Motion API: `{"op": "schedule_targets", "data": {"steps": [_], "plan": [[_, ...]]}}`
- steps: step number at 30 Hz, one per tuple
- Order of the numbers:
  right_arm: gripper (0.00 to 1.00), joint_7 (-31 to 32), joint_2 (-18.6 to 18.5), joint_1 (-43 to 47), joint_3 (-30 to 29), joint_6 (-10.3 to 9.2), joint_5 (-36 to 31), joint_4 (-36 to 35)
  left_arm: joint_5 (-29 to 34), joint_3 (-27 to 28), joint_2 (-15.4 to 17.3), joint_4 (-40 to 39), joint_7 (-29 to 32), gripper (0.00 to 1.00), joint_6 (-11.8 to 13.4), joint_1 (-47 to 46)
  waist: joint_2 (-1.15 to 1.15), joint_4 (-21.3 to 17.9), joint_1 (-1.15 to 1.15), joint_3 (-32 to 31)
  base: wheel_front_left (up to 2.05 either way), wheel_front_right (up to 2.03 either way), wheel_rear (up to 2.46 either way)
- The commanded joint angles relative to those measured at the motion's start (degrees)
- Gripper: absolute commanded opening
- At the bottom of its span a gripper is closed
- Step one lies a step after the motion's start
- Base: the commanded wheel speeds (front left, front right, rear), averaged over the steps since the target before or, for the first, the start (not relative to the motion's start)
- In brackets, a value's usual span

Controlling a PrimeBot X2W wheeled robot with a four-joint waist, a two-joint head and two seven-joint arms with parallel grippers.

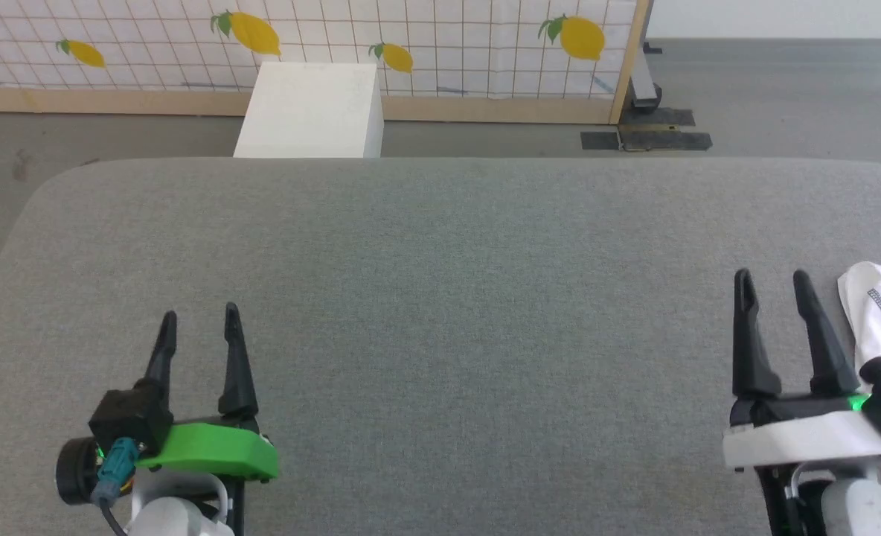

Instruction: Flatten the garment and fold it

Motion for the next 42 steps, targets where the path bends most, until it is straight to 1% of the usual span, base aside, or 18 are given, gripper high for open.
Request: {"op": "schedule_targets", "data": {"steps": [1, 9, 22, 23, 42], "plan": [[1.00, -0.3, 0.0, 1.3, 0.0, -0.09, -0.6, 0.9, -0.7, -0.3, -0.3, 0.7, -0.3, 1.00, 0.3, 0.7, 0.00, 0.4, 0.00, -0.5, 0.00, 0.00, 0.00], [1.00, -0.3, 0.0, 4.7, 1.1, -0.09, 0.4, 5.8, -1.1, -2.4, -0.8, 3.3, -0.3, 1.00, 0.1, 1.3, 0.00, 0.9, 0.00, -1.4, 0.00, 0.00, 0.00], [1.00, -0.3, 0.0, 4.8, 1.6, -0.09, -0.6, 8.9, -0.5, -3.3, -1.0, 7.0, -0.3, 1.00, 0.2, 1.4, 0.00, 0.4, 0.00, -1.3, 0.00, 0.00, 0.00], [0.00, 0.0, 0.0, 4.4, 1.5, 0.00, -0.3, 8.8, -0.3, -3.2, -0.7, 6.9, 0.0, 0.00, 0.0, 1.1, 0.00, 0.3, 0.00, -1.3, 0.00, 0.00, 0.00], [0.00, 1.8, 0.0, 4.3, 1.7, -0.01, -2.1, 7.7, 0.9, -3.0, -0.7, 5.6, 1.8, 0.00, 0.1, 1.4, 0.00, 0.2, 0.00, -1.4, 0.00, 0.00, 0.00]]}}
